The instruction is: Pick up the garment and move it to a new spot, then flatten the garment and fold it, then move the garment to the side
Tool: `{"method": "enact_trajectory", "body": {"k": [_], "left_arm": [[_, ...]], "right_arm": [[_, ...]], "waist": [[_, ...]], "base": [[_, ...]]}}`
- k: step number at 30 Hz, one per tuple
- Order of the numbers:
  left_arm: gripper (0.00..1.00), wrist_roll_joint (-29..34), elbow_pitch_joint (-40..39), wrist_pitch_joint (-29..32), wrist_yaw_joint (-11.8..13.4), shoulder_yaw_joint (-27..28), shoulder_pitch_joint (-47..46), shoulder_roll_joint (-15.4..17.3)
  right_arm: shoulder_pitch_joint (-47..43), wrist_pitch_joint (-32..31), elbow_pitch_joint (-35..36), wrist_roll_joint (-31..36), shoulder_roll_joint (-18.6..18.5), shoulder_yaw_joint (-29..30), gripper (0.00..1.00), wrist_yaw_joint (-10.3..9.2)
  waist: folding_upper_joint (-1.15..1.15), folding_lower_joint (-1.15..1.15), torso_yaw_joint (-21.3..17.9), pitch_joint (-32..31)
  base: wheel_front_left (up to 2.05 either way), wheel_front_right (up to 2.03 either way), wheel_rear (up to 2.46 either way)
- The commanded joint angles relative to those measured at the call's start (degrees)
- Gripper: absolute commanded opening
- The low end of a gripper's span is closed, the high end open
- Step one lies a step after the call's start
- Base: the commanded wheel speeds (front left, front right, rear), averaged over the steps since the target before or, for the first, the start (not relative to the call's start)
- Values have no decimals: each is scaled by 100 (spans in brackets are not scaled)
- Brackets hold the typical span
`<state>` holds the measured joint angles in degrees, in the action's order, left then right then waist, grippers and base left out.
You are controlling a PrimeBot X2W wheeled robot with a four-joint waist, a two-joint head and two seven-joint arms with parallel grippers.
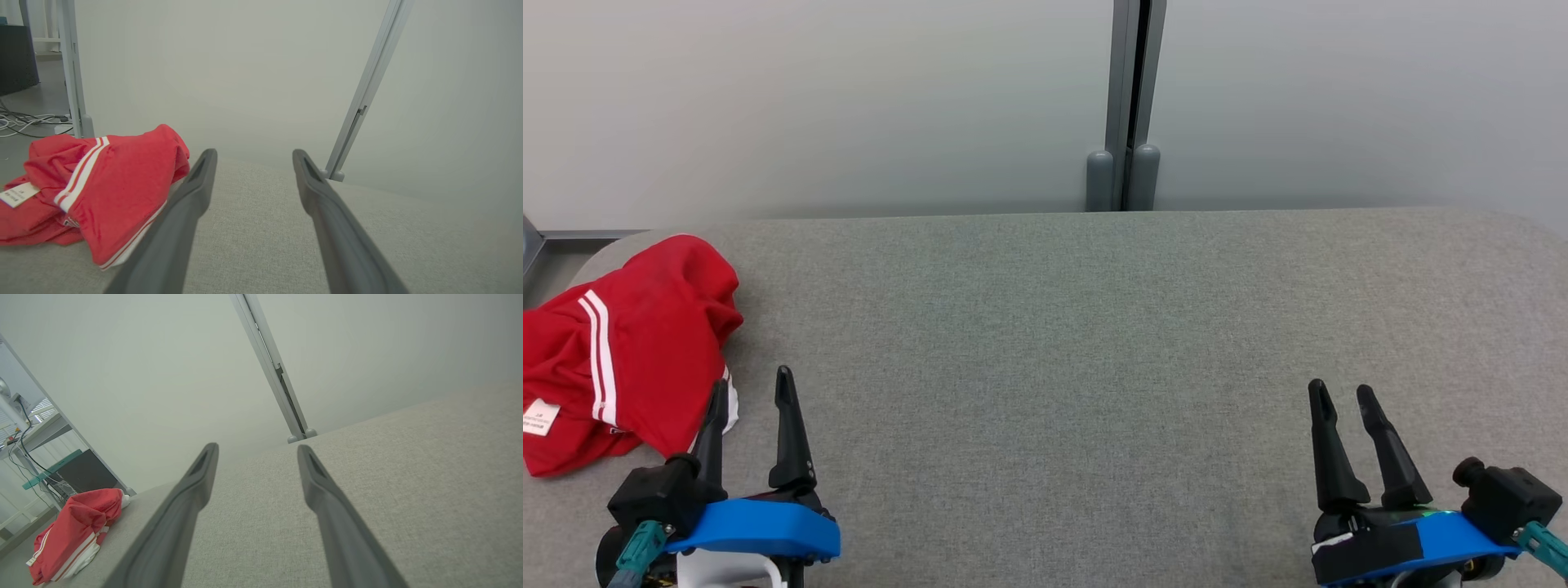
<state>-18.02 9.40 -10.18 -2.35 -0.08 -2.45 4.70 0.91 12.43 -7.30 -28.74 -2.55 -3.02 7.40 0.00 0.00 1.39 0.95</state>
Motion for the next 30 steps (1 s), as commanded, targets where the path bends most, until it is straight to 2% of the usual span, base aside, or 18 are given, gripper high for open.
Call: {"method": "enact_trajectory", "body": {"k": [1,23,30], "left_arm": [[100,128,-23,20,56,20,15,30],[100,822,-288,474,315,-154,211,63],[100,831,-331,585,390,-171,228,104]], "right_arm": [[-53,60,39,132,-48,1,100,14],[-120,291,8,975,-52,-93,100,15],[-112,287,-74,1034,-51,15,100,11]], "waist": [[0,0,5,2],[0,0,68,-51],[0,0,78,-48]], "base": [[0,0,0],[0,0,0],[0,0,0]]}}
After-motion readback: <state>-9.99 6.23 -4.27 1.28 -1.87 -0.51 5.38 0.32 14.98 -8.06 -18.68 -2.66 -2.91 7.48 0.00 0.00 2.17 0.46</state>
